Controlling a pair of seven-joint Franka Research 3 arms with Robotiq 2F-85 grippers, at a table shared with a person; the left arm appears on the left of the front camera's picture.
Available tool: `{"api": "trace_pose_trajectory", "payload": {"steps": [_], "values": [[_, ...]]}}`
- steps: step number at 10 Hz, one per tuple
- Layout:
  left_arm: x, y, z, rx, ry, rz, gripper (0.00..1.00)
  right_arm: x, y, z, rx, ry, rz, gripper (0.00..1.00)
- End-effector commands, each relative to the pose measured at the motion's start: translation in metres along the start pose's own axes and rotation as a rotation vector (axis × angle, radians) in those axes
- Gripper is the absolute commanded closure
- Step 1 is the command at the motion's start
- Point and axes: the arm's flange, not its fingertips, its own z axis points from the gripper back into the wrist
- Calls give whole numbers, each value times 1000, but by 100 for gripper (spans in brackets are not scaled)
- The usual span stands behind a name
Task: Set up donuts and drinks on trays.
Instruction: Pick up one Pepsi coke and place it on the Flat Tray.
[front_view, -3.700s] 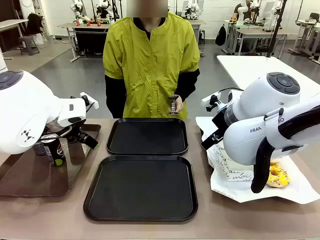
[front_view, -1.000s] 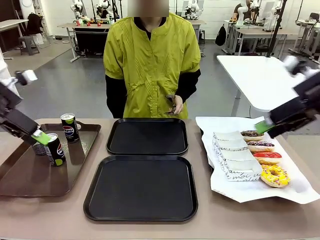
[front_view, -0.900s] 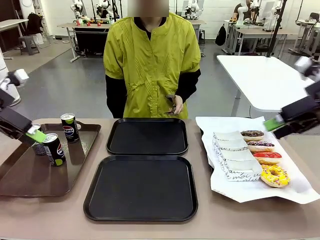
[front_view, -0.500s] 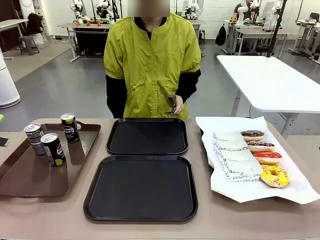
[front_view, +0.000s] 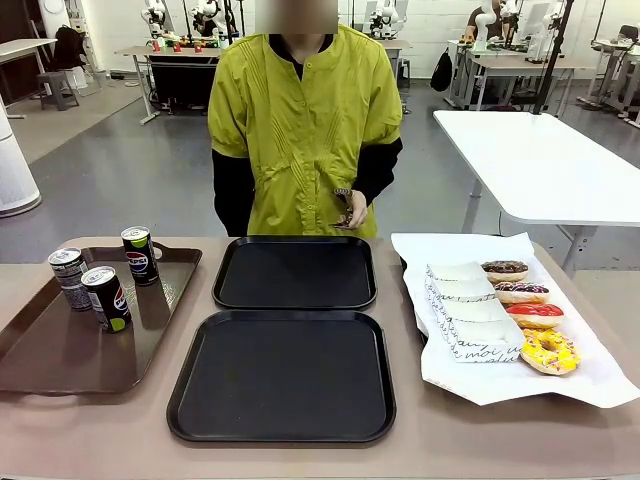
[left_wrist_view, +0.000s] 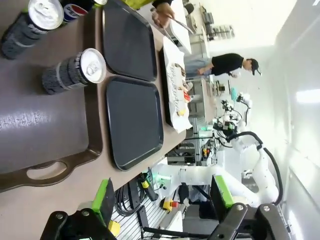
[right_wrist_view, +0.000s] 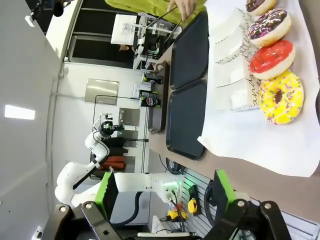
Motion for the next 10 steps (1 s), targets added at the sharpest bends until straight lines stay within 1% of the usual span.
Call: {"api": "trace_pose_trajectory", "payload": {"steps": [1, 2, 3, 4, 5, 10], "values": [[-1, 7, 14, -4, -40, 7, 0, -5, 8, -6, 19, -16, 38, 0], [-4, 9, 21, 3, -64, 13, 0, -6, 12, -5, 15, -19, 50, 0], [-8, 7, 23, 20, -68, 0, 0, -7, 15, -3, 8, -23, 50, 0], [-4, 8, 14, 11, -44, 27, 0, -12, 23, -7, -86, 2, 40, 0], [-4, 8, 14, 11, -44, 27, 0, -2, 9, 2, -3, -8, 24, 0], [-4, 8, 14, 11, -44, 27, 0, -2, 9, 2, -3, -8, 24, 0]]}}
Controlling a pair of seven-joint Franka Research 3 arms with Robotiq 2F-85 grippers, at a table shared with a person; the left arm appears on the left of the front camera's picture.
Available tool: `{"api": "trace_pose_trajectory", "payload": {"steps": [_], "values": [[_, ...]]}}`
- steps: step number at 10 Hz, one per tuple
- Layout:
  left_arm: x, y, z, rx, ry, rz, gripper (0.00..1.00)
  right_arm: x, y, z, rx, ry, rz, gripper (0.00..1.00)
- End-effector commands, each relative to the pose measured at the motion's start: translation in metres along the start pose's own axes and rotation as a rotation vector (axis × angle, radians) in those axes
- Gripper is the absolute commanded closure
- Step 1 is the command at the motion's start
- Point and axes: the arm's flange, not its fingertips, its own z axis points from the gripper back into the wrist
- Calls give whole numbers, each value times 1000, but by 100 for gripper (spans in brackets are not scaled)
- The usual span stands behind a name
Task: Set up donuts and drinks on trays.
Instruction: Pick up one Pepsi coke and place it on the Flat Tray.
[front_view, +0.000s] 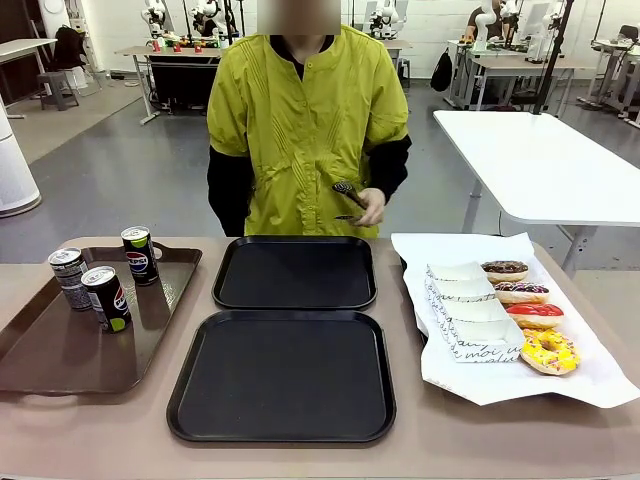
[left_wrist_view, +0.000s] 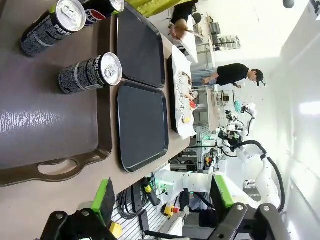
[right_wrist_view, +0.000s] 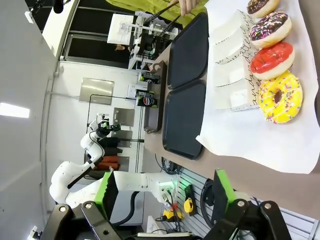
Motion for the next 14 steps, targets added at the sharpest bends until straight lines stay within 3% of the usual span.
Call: {"api": "trace_pose_trajectory", "payload": {"steps": [1, 6, 8, 11, 14], "values": [[0, 0, 1, -16, -4, -3, 0, 0, 0, 1, 23, -7, 11, 0], [0, 0, 0, 0, 0, 0, 0, 0, 0, 1, 23, -7, 11, 0], [-7, -29, -11, 160, -30, -77, 0, 0, 0, 1, 23, -7, 11, 0], [35, -106, -54, 469, 37, -202, 0, 0, 0, 1, 23, -7, 11, 0], [38, -150, -106, 814, 73, -318, 0, 0, 0, 1, 23, -7, 11, 0]]}}
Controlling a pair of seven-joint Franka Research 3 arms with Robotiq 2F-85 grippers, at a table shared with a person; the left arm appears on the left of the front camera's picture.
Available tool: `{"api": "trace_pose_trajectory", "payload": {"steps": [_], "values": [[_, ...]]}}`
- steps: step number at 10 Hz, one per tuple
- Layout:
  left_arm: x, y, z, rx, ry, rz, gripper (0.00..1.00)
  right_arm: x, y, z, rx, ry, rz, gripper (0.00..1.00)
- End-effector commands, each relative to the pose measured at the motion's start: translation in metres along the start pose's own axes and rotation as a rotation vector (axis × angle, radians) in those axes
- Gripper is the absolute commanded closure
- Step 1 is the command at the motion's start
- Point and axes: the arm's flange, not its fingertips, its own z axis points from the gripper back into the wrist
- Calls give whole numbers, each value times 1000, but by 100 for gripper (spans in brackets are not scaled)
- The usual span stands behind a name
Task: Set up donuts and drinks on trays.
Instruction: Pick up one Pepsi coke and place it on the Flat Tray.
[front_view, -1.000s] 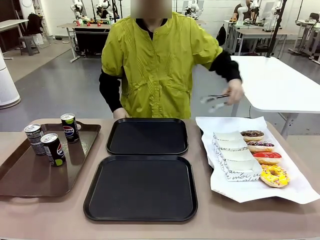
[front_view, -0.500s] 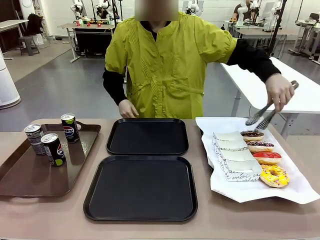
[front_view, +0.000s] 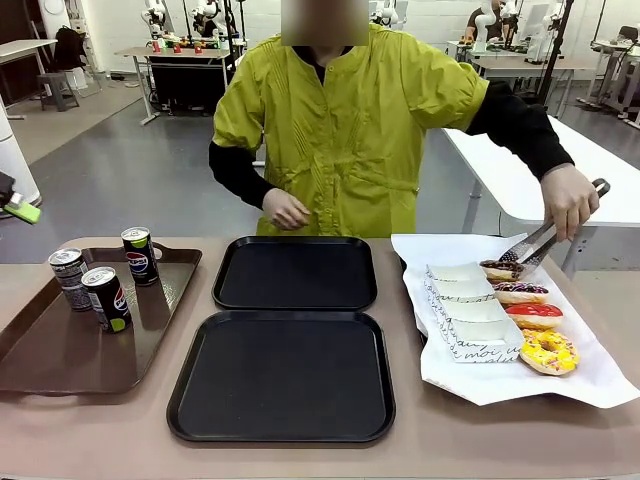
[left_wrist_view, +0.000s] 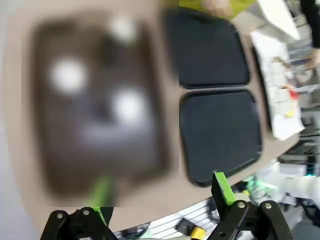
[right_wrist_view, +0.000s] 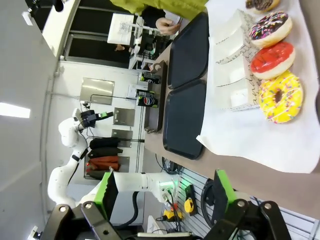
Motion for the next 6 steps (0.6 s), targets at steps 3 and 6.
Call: {"api": "trace_pose_trajectory", "payload": {"steps": [3, 6], "values": [[21, -45, -31, 352, 123, -83, 0, 1, 0, 1, 21, -7, 12, 0], [36, -56, -60, 423, 161, -77, 0, 1, 0, 1, 21, -7, 12, 0]]}}
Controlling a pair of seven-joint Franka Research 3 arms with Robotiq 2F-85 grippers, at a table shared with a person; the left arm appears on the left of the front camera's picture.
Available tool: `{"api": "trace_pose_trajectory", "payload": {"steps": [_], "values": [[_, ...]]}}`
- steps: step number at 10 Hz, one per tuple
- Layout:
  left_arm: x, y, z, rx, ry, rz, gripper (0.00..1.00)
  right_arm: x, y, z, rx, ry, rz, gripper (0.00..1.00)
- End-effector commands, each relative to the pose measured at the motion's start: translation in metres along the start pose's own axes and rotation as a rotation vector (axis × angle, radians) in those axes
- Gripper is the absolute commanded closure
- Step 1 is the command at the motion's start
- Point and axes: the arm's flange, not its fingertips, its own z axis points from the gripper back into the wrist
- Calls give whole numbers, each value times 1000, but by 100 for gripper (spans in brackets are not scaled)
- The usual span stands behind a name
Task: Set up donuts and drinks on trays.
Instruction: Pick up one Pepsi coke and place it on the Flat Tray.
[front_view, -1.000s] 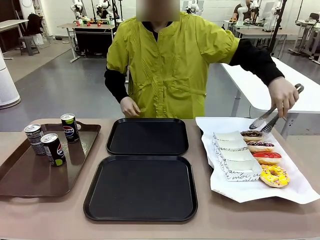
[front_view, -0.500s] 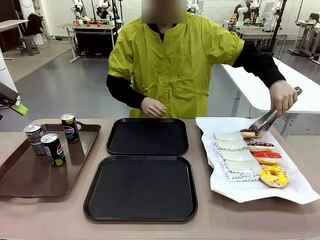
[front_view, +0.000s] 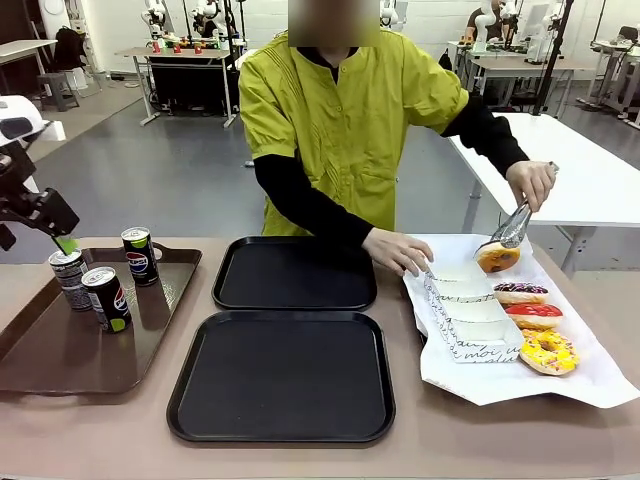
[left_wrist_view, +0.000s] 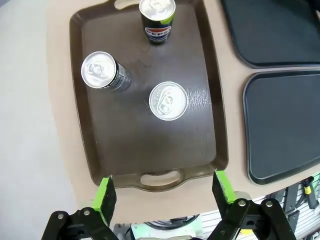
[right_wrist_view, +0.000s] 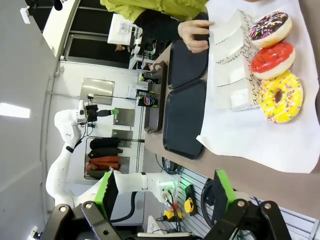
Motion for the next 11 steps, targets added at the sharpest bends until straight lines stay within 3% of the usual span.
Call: {"api": "trace_pose_trajectory", "payload": {"steps": [1, 2, 6, 11], "values": [[18, -7, -6, -2, 11, 38, 0, 1, 0, 0, 21, -6, 12, 0], [0, 0, 0, 0, 0, 0, 0, 1, 0, 0, 21, -6, 12, 0], [0, 0, 0, 0, 0, 0, 0, 1, 0, 0, 21, -6, 12, 0], [48, -8, -40, -1, 52, 110, 0, 1, 0, 0, 21, -6, 12, 0]]}}
